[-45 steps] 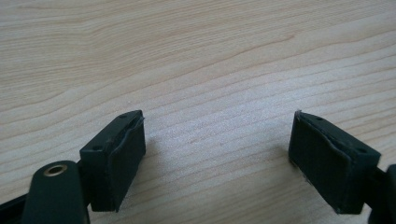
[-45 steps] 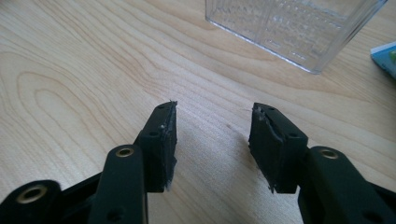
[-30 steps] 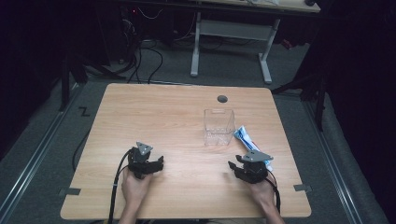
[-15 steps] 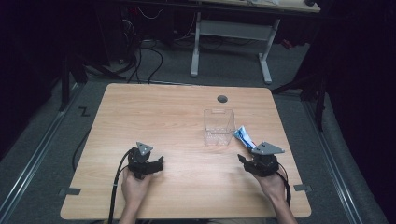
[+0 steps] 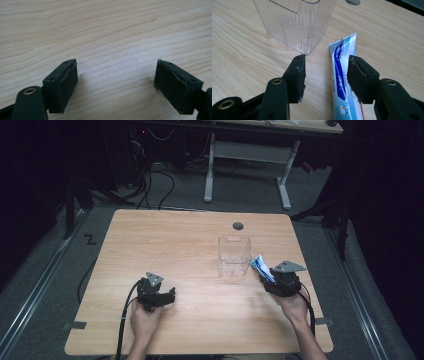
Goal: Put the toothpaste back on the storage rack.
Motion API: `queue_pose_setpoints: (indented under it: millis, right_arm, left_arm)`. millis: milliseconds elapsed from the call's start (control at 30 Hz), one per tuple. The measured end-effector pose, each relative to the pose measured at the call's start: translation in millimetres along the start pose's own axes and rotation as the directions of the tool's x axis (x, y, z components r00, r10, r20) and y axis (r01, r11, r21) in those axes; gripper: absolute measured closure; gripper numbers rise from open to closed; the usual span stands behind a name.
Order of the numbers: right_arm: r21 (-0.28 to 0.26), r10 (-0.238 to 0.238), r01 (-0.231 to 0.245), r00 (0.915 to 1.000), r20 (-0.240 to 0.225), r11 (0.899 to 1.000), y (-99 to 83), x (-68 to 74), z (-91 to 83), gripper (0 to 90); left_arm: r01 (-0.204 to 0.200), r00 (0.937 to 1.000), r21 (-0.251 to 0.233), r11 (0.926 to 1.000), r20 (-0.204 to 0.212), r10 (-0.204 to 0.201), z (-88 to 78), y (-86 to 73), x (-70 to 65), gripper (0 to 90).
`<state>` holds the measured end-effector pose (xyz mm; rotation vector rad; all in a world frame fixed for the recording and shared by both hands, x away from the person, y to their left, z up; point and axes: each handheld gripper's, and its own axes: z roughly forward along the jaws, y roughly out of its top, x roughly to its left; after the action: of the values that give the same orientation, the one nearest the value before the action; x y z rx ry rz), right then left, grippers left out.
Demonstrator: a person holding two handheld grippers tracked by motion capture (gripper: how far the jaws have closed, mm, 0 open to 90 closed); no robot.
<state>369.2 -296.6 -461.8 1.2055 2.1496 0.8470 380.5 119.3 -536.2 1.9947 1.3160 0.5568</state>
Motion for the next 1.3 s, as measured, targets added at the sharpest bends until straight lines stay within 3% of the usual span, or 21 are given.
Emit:
queue_pose_setpoints:
  millis: [133,533,733,1033,1300]
  right_arm:
    - [0.009,0.0,0.0,1.0,-0.002,1.0,3.2,-1.9,3.9,49.1]
    - [0.118,-0.015,0.013,0.9997,0.021,0.993,15.2,-9.0,31.4,47.7]
    - [0.146,-0.013,0.01,0.9998,0.018,0.989,19.5,-11.2,42.7,47.2]
    - [0.211,-0.003,-0.001,0.9998,0.019,0.977,15.6,-17.4,59.7,47.6]
    - [0.265,-0.036,0.025,0.9987,0.037,0.964,20.0,-18.4,70.1,49.5]
  left_arm:
    - [-0.001,1.0,0.001,1.0,0.0,0.001,0.0,0.0,0.0,19.2]
    - [0.0,1.0,0.0,1.0,0.0,0.0,0.0,0.0,0.0,19.2]
    - [0.0,1.0,0.0,1.0,0.001,0.0,0.0,0.0,0.0,19.2]
    - [-0.001,1.0,0.001,1.0,0.002,0.001,-0.1,0.0,0.1,19.1]
    - [-0.002,1.0,0.001,1.0,0.0,0.002,0.0,0.0,0.0,19.0]
